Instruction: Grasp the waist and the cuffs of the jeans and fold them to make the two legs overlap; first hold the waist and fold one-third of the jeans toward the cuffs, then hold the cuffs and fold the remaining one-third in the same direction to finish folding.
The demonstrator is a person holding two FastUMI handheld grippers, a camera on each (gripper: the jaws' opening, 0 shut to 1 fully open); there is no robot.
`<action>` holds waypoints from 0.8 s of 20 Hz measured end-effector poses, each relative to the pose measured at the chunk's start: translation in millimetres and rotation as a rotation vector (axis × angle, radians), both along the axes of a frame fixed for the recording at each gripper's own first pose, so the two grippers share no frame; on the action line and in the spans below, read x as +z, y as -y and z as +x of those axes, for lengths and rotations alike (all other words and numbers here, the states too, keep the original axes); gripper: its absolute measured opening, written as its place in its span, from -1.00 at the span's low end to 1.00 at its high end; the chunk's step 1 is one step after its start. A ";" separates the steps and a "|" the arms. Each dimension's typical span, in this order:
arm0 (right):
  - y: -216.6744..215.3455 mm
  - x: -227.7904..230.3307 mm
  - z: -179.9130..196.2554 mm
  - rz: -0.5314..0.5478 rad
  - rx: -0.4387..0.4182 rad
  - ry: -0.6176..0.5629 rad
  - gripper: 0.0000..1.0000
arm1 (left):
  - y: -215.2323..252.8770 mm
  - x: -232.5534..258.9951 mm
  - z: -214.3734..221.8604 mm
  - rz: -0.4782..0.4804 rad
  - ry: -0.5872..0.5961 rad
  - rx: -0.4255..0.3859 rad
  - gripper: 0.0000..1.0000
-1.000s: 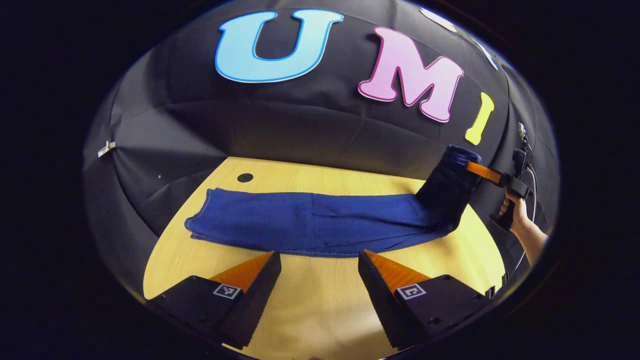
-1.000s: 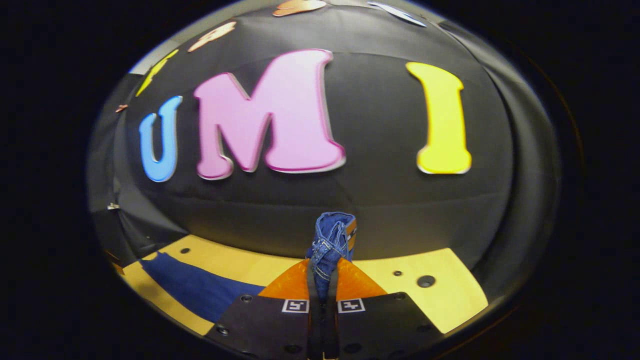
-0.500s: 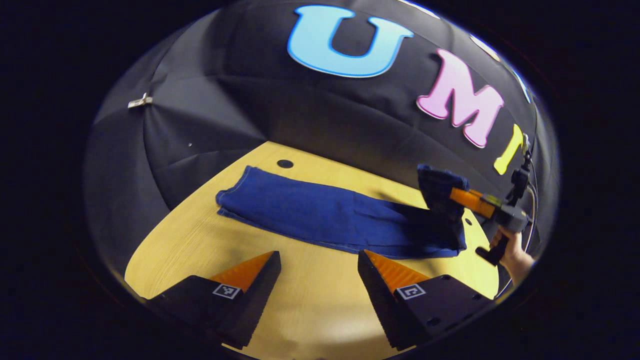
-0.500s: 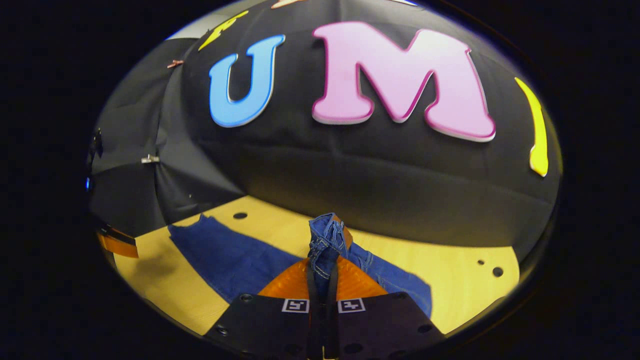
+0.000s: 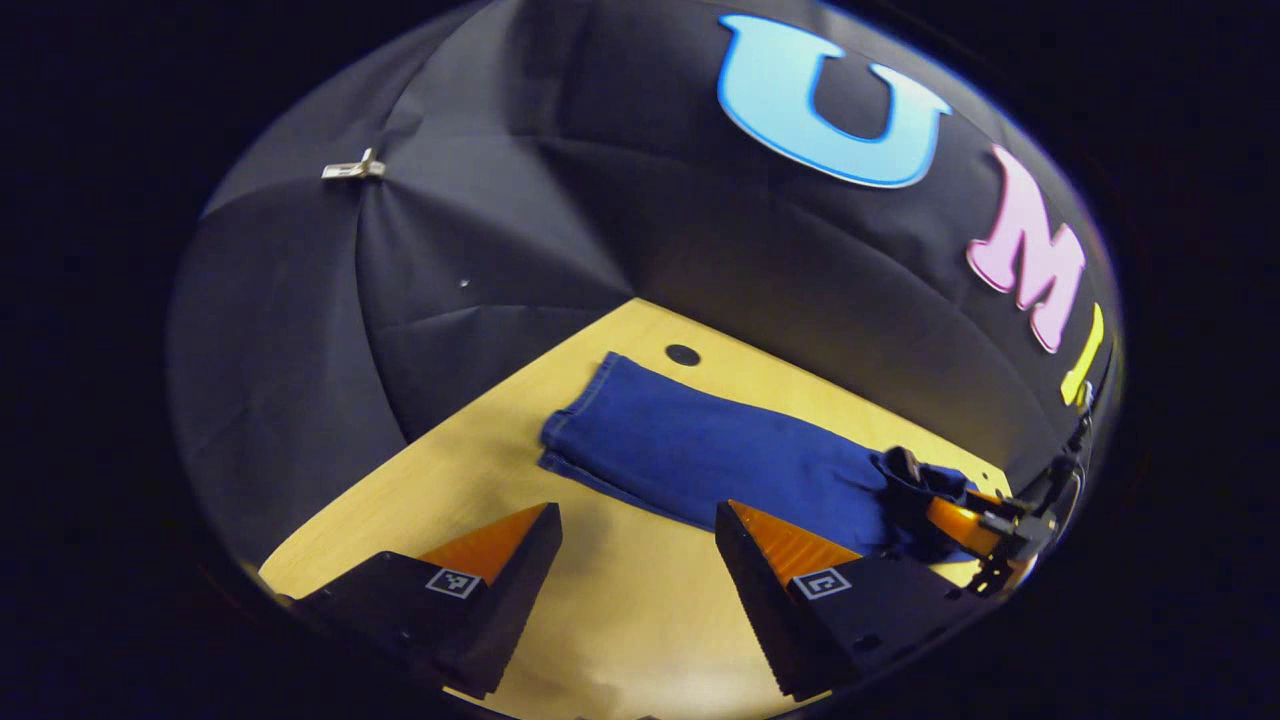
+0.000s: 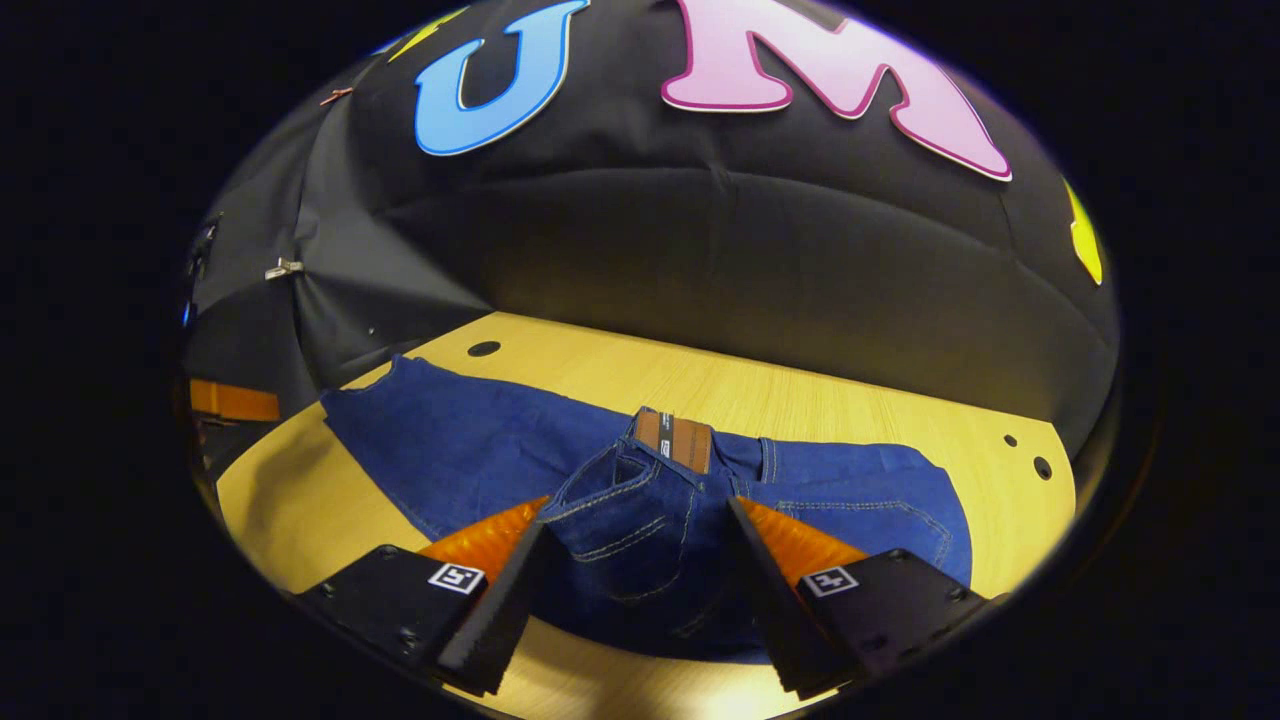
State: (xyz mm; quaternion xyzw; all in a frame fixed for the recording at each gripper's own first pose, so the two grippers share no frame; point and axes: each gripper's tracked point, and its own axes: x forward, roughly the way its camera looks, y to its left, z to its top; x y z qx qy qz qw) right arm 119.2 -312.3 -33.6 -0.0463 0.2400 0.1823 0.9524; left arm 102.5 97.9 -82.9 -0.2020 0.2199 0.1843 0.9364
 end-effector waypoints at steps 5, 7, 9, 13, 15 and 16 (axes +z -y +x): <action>8.0 24.2 -35.8 0.090 -0.042 0.026 0.98 | -34.5 -24.1 36.1 -0.057 -0.031 0.041 0.94; 13.0 23.7 -51.1 0.116 -0.054 0.011 0.97 | -44.2 -31.4 51.4 -0.029 -0.062 0.056 0.94; 18.8 19.9 -62.8 0.116 -0.052 -0.012 0.96 | -43.2 -38.7 63.5 -0.001 -0.097 0.036 0.94; 28.2 17.1 -76.5 0.111 -0.046 -0.012 0.97 | -45.7 -65.2 63.9 0.072 -0.234 0.030 0.93; 30.9 12.3 -79.9 0.103 -0.036 -0.017 0.97 | -49.5 -67.8 71.7 0.094 -0.241 0.019 0.93; 33.1 8.9 -82.5 0.098 -0.030 -0.023 0.97 | -51.5 -67.4 72.5 0.113 -0.254 0.016 0.89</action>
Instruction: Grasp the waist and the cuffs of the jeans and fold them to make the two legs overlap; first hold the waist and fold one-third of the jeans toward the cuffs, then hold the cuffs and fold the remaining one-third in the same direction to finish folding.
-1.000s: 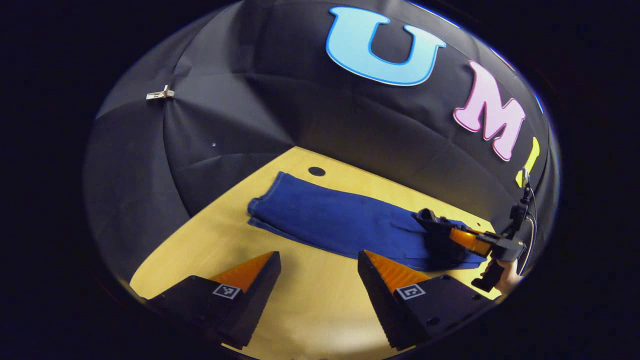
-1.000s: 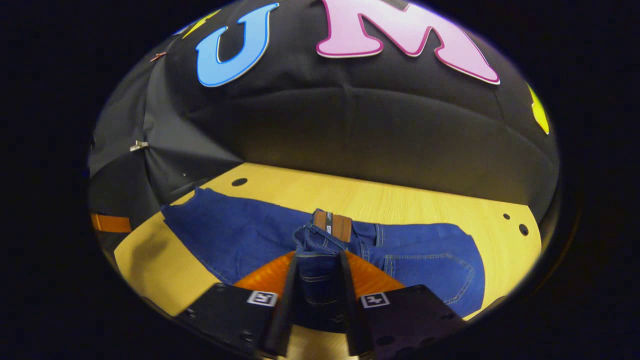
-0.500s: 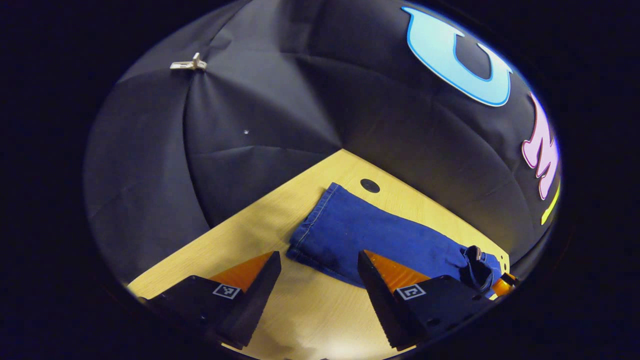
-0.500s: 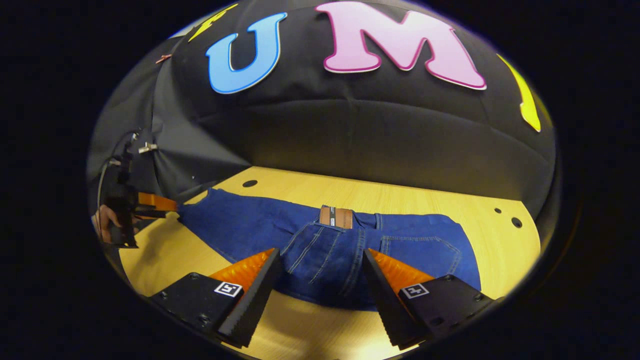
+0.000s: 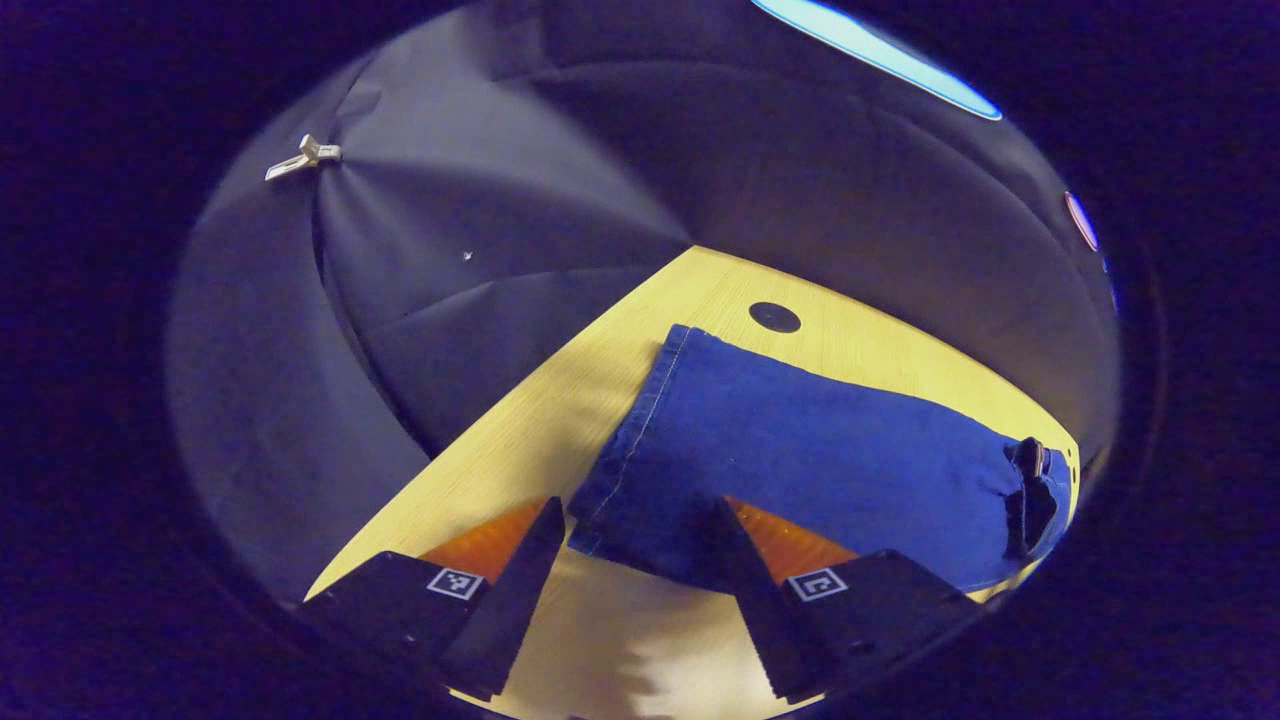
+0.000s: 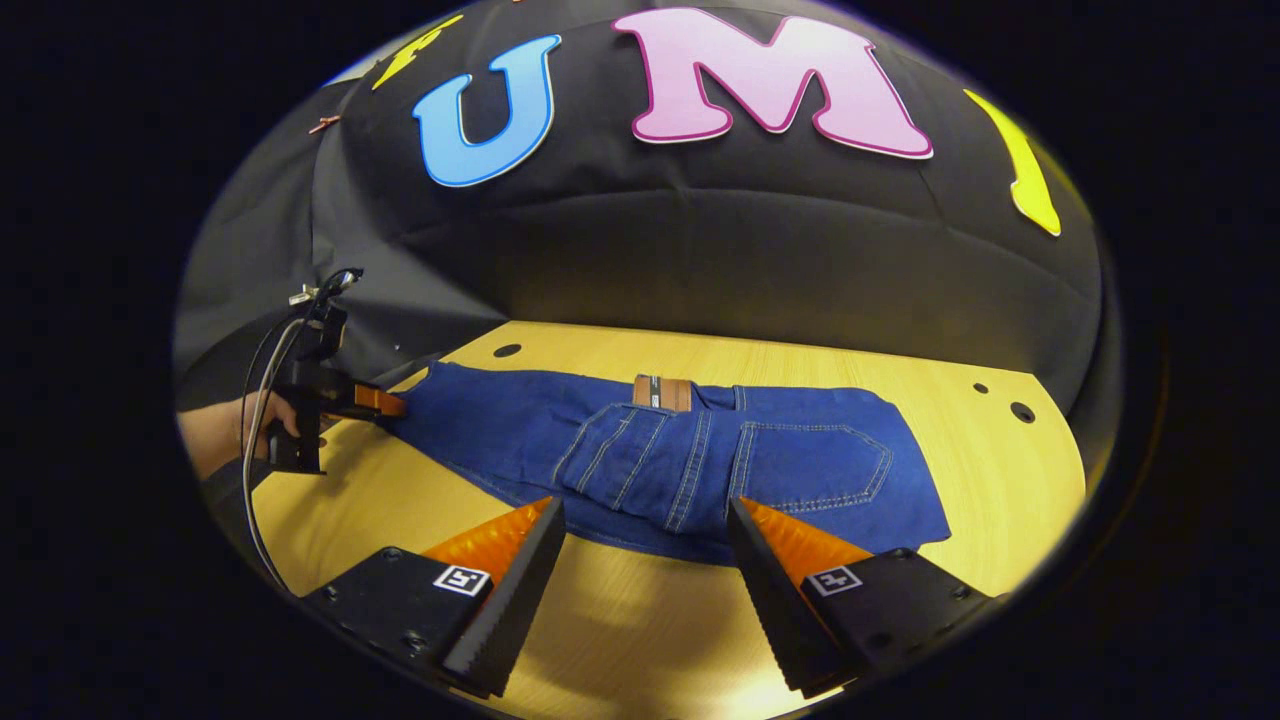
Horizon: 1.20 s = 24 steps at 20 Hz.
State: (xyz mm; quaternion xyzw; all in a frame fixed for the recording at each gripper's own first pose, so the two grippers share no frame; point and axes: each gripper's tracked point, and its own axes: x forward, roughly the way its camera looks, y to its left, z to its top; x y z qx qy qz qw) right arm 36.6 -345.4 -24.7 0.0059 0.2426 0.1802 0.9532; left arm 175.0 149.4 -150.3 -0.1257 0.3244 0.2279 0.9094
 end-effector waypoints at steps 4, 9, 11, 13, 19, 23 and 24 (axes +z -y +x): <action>5.2 -19.0 -13.6 0.066 -0.029 -0.090 0.97 | 12.7 -1.7 12.5 -0.034 0.053 -0.013 0.58; 14.7 -27.5 -28.4 0.057 -0.024 -0.116 0.97 | 19.8 3.7 27.6 -0.077 0.142 -0.014 -0.58; 21.1 -25.2 -31.6 0.047 -0.020 -0.117 0.97 | 22.3 10.9 27.6 -0.119 0.189 -0.023 -0.82; 31.2 -14.6 -28.9 0.047 -0.033 -0.105 0.97 | 20.8 22.4 29.4 -0.136 0.223 -0.028 -0.87; 88.9 31.1 -12.5 0.025 -0.118 -0.034 0.96 | 41.3 121.8 32.4 -0.073 0.383 -0.118 -0.88; 128.6 63.6 -8.5 0.024 -0.180 0.001 0.96 | 112.7 187.2 38.0 -0.066 0.460 -0.229 -0.88; 136.4 70.3 -9.4 0.024 -0.189 0.009 0.96 | 135.7 200.4 42.6 -0.062 0.467 -0.261 -0.88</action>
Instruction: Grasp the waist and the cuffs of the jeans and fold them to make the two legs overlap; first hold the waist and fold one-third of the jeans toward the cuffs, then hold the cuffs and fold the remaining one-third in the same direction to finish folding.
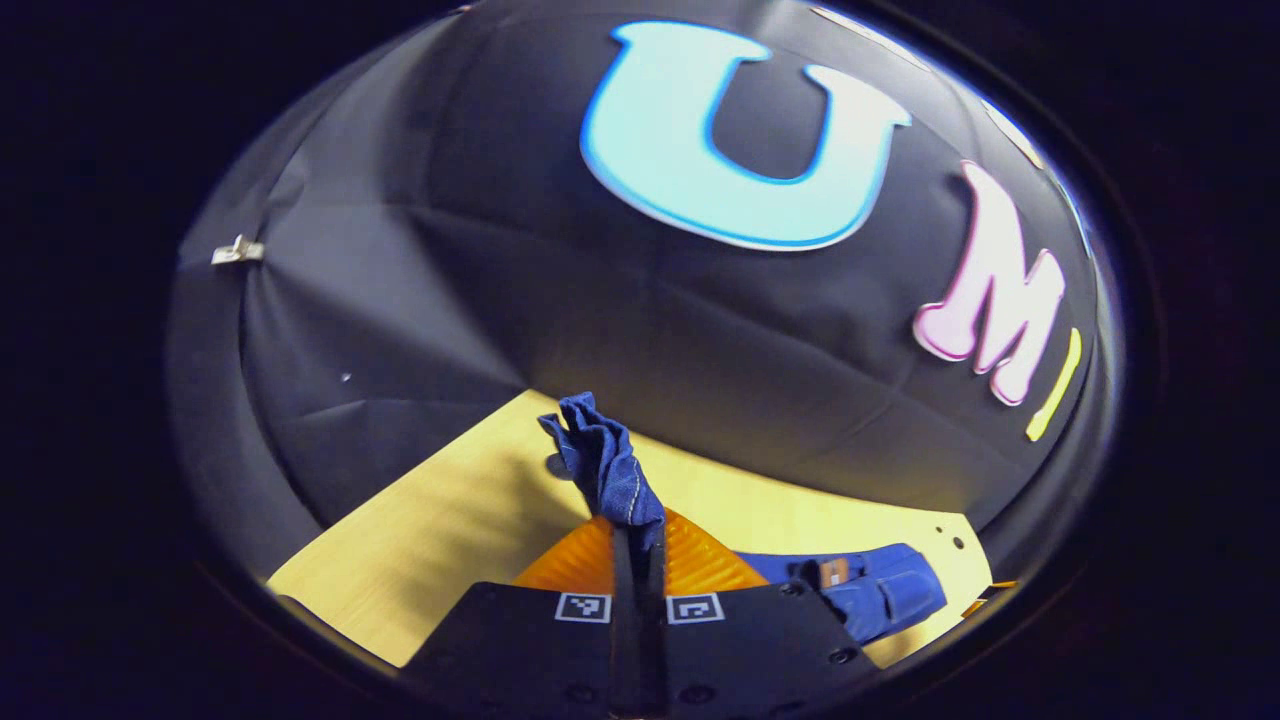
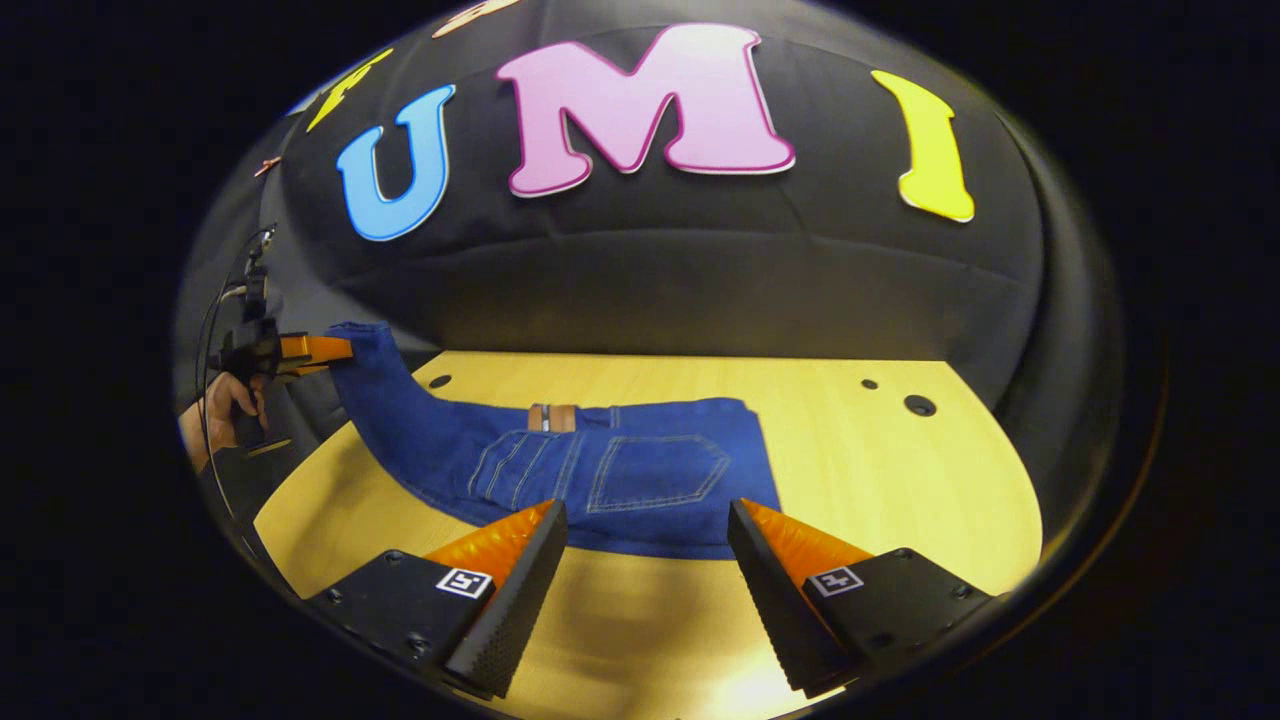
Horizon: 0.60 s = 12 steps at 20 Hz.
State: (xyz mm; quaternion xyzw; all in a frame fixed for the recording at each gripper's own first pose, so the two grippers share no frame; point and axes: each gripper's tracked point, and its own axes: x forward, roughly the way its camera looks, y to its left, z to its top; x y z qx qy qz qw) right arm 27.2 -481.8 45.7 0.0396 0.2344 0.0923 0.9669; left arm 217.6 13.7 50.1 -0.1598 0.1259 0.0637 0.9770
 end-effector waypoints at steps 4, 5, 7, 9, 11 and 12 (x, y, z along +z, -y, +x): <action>34.2 20.8 -7.6 -0.018 -0.032 0.024 0.96 | 116.1 51.3 22.0 0.031 0.042 -0.137 -0.89; 43.3 24.9 -9.4 -0.019 -0.041 0.028 0.96 | 141.4 59.1 23.5 0.047 0.045 -0.171 -0.89; 63.0 34.4 -14.3 -0.020 -0.065 0.039 0.96 | 200.5 75.3 27.0 0.080 0.054 -0.253 -0.89; 80.0 41.0 -15.4 -0.019 -0.096 0.051 0.96 | 259.0 80.2 34.0 0.090 0.042 -0.335 -0.89; 102.5 47.4 -19.8 -0.015 -0.130 0.058 0.96 | 310.6 75.6 39.2 0.104 0.019 -0.385 -0.89; 113.3 49.7 -21.5 -0.012 -0.149 0.061 0.96 | 331.7 70.0 40.6 0.116 0.003 -0.414 -0.89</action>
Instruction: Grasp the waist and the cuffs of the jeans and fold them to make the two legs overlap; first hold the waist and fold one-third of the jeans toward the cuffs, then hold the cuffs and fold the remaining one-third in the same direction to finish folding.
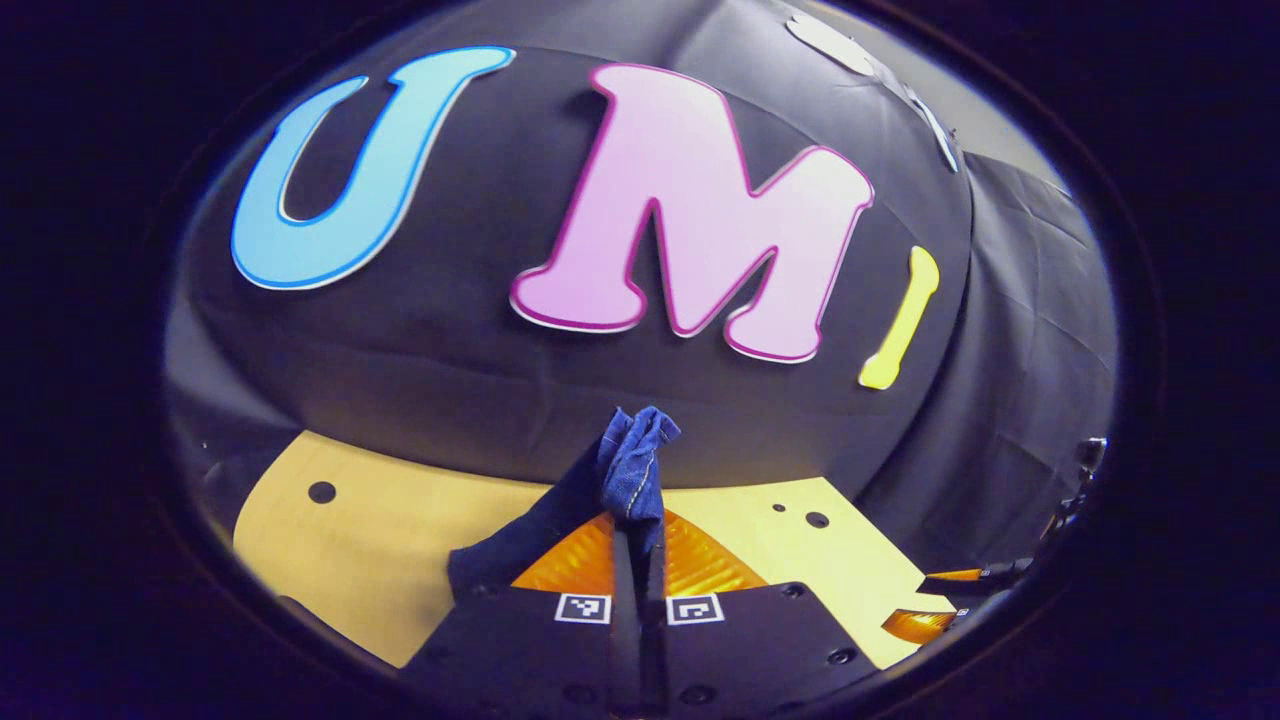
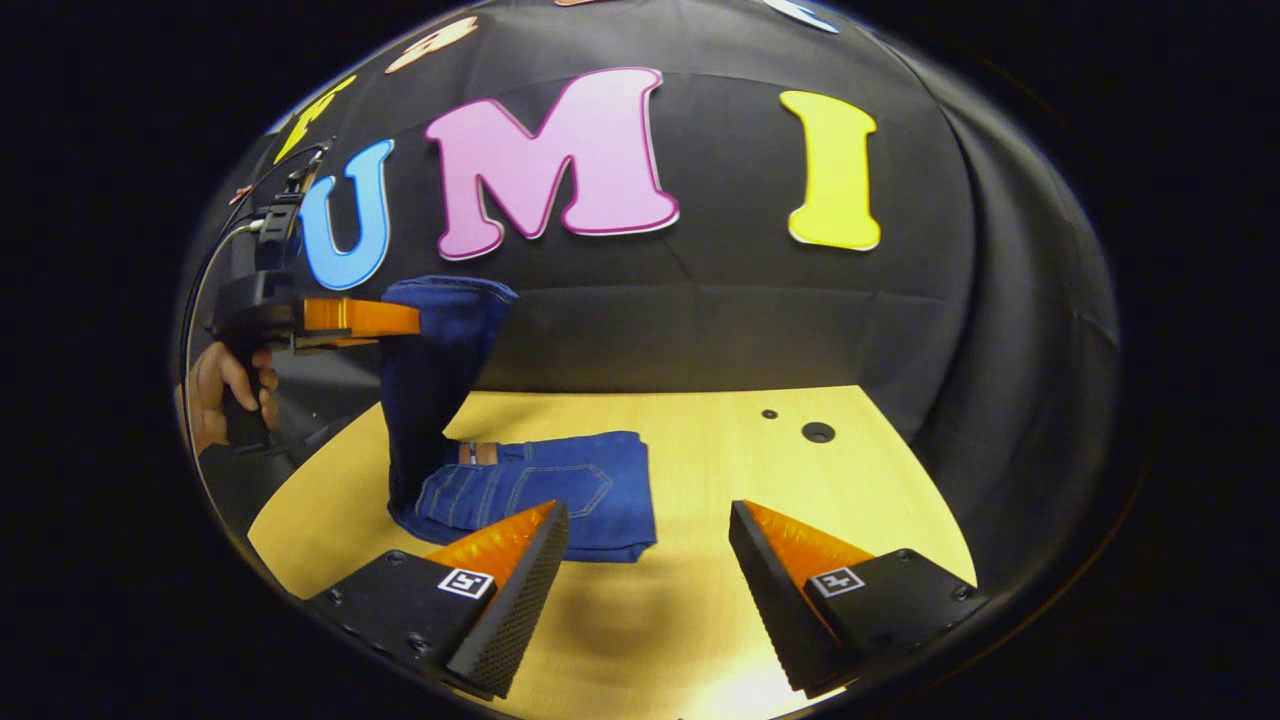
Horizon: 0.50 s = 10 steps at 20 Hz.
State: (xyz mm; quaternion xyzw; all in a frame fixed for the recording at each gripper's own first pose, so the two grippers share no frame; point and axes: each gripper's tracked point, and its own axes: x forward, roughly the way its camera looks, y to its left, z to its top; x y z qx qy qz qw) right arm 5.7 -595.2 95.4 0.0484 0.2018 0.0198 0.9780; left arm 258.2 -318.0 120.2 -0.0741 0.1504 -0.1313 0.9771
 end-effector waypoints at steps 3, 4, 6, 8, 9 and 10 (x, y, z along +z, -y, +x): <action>32.8 7.8 -13.2 -0.002 -0.058 0.012 0.96 | 63.2 -30.8 3.3 0.024 -0.059 -0.094 -0.88; 43.0 6.9 -16.9 -0.008 -0.077 0.011 0.96 | 76.3 -47.1 4.5 0.030 -0.088 -0.120 -0.87; 59.2 3.5 -28.9 -0.009 -0.116 0.000 0.96 | 97.6 -79.4 7.5 0.070 -0.142 -0.156 -0.77; 66.6 4.3 -39.1 0.012 -0.143 0.003 0.96 | 109.8 -100.5 5.3 0.091 -0.166 -0.180 -0.59; 68.0 3.9 -44.5 0.012 -0.148 0.003 0.96 | 117.1 -108.2 0.1 0.087 -0.167 -0.188 -0.34; 69.6 4.4 -48.9 0.004 -0.154 0.002 0.96 | 120.7 -109.8 -5.3 0.078 -0.167 -0.196 -0.19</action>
